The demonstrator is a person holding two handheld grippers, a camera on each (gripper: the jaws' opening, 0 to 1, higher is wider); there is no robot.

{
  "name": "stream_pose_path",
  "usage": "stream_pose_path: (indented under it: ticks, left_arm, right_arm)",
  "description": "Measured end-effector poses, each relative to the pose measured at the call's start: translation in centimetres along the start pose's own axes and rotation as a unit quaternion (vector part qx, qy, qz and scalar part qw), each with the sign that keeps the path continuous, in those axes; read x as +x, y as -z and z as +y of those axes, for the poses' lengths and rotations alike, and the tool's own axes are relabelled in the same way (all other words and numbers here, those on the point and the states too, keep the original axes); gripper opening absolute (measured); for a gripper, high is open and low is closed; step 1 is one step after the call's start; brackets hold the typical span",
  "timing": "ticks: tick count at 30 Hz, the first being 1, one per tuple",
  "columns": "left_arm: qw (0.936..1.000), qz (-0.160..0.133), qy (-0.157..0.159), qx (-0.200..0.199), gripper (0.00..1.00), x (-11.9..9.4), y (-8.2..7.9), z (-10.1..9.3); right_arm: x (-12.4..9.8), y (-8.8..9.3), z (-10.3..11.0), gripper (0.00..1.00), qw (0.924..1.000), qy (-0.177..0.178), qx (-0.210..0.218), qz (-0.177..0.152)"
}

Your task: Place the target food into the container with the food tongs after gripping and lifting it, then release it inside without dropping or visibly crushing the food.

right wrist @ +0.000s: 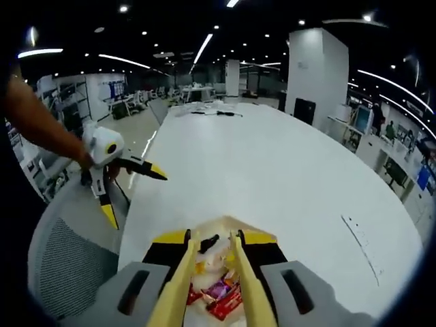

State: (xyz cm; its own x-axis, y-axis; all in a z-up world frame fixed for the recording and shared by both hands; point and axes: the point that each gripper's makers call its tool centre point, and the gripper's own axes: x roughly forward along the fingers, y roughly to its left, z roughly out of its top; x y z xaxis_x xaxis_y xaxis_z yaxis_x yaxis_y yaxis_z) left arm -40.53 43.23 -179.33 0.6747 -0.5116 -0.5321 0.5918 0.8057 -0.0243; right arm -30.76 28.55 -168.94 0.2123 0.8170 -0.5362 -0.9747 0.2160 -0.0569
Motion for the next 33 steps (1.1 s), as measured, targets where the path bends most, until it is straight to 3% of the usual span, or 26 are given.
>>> stream_pose_path:
  ticks: [4, 5, 7, 11, 13, 15, 19, 20, 23, 26, 33]
  left_arm:
    - [1.0, -0.005, 0.003, -0.001, 0.99, -0.3, -0.4, -0.1]
    - [0.9999, -0.015, 0.002, 0.002, 0.99, -0.4, -0.9, -0.1]
    - [0.9998, -0.018, -0.001, 0.0, 0.99, -0.5, -1.1, 0.0]
    - [0.999, -0.025, 0.027, -0.023, 0.99, -1.3, -2.4, -0.7]
    - [0.9976, -0.038, 0.041, -0.041, 1.0, -1.5, -3.8, -1.0]
    - [0.9978, -0.045, 0.044, -0.019, 1.0, -1.4, -5.4, -1.2]
    - [0.9953, -0.074, 0.062, 0.016, 1.0, -0.8, -10.0, -2.4]
    - [0.9949, -0.076, 0.064, 0.02, 1.0, -0.7, -10.4, -2.6]
    - [0.9897, -0.095, 0.099, 0.04, 1.0, 0.3, -13.7, -4.2]
    - [0.9862, -0.098, 0.118, 0.063, 1.0, 1.0, -15.3, -5.4]
    - [0.9665, -0.096, 0.201, 0.127, 0.95, 2.4, -19.0, -10.1]
  right_arm:
    - [-1.7, 0.2, -0.5, 0.27, 0.9999, 0.008, 0.006, -0.009]
    - [-2.3, 0.1, -0.5, 0.27, 0.999, 0.004, 0.037, -0.024]
    - [-3.1, 0.5, -0.9, 0.27, 0.9992, 0.009, 0.031, -0.024]
    - [-5.2, 1.6, -1.7, 0.28, 0.999, 0.026, 0.032, -0.019]
    - [-6.4, 1.7, -1.6, 0.27, 0.9991, 0.023, 0.024, -0.026]
    - [-7.5, 2.1, -2.0, 0.27, 0.9988, 0.037, 0.015, -0.028]
    - [-9.5, 2.3, -2.1, 0.27, 0.9976, 0.05, 0.025, -0.041]
    - [-9.7, 2.3, -2.1, 0.27, 0.9975, 0.05, 0.025, -0.042]
    - [-11.0, 2.0, -1.5, 0.27, 0.9968, 0.051, 0.018, -0.06]
    - [-11.9, 1.8, -0.8, 0.27, 0.9957, 0.051, 0.017, -0.076]
    - [-13.6, 1.1, 1.3, 0.27, 0.9917, 0.043, 0.008, -0.121]
